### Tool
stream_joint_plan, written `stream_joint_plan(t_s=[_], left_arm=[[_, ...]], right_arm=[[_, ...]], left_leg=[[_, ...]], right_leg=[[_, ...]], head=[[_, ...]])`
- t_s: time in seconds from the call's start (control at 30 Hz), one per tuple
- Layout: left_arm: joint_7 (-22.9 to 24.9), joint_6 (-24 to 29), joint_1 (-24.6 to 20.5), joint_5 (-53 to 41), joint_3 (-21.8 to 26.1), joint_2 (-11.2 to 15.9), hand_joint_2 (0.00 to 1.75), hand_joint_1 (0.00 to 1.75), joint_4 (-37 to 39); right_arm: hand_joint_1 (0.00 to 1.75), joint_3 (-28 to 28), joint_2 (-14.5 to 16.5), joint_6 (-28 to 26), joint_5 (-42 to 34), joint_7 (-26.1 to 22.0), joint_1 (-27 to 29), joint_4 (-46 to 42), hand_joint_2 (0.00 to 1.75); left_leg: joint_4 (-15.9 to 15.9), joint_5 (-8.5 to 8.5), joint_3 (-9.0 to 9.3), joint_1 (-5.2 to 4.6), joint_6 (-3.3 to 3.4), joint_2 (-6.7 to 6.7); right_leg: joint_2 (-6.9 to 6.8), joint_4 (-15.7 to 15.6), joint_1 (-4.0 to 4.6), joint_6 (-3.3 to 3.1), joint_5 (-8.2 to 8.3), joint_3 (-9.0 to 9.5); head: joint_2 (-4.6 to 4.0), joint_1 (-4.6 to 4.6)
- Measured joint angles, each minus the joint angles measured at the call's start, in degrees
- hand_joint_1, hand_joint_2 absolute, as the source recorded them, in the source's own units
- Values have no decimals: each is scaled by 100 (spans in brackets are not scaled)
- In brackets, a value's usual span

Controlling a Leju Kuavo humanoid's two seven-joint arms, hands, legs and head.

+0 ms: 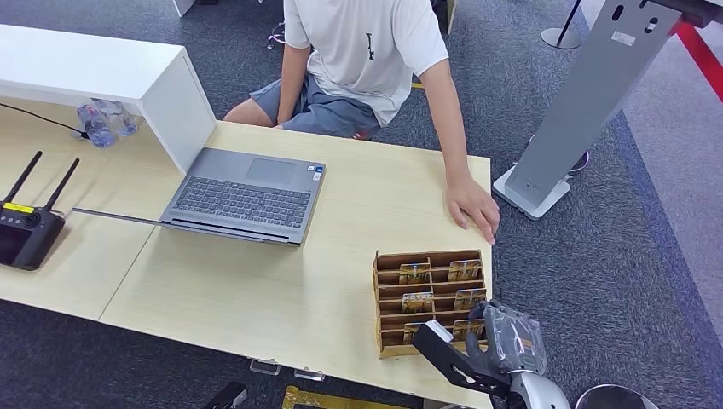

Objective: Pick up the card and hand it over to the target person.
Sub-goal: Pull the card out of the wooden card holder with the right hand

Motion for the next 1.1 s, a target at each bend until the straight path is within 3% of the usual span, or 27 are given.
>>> stream_joint_plan(t_s=[0.3, 0.6, 0.67, 0.83, 1.1], left_arm=[[-9, 2, 0, 2, 2, -3, 0, 0, 0], [-11, 1, 1, 0, 0, -6, 0, 0, -2], [-12, 1, 1, -1, -1, -6, 0, 0, -2], [-16, 1, -1, -3, -4, -2, 0, 0, -1], [-21, 3, -1, -1, -4, 10, 0, 0, -1]], right_arm=[[82, 16, -31, -72, -35, -18, -22, -2, 175], [82, -3, -57, -83, -36, -13, -20, -32, 175], [88, -4, -59, -87, -36, -11, -17, -39, 175], [129, -27, -73, -101, -47, 2, -15, -49, 175], [146, -120, -128, -151, -66, 48, 17, -156, 175]], left_leg=[[6, -4, -2, 0, 2, -3], [7, -3, -5, -1, 2, -4], [9, -4, -5, -1, 3, -4], [6, -3, -4, -1, 2, -4], [8, -3, -5, -1, 2, -8]], right_leg=[[-4, 5, 0, 0, -4, -1], [-4, 7, -1, 0, -4, -4], [-5, 8, -1, 0, -5, -4], [-4, 6, -1, 1, -4, -3], [-8, 7, -1, 1, -6, -3]], head=[[0, 0], [0, 0], [0, 0], [0, 0], [0, 0]])
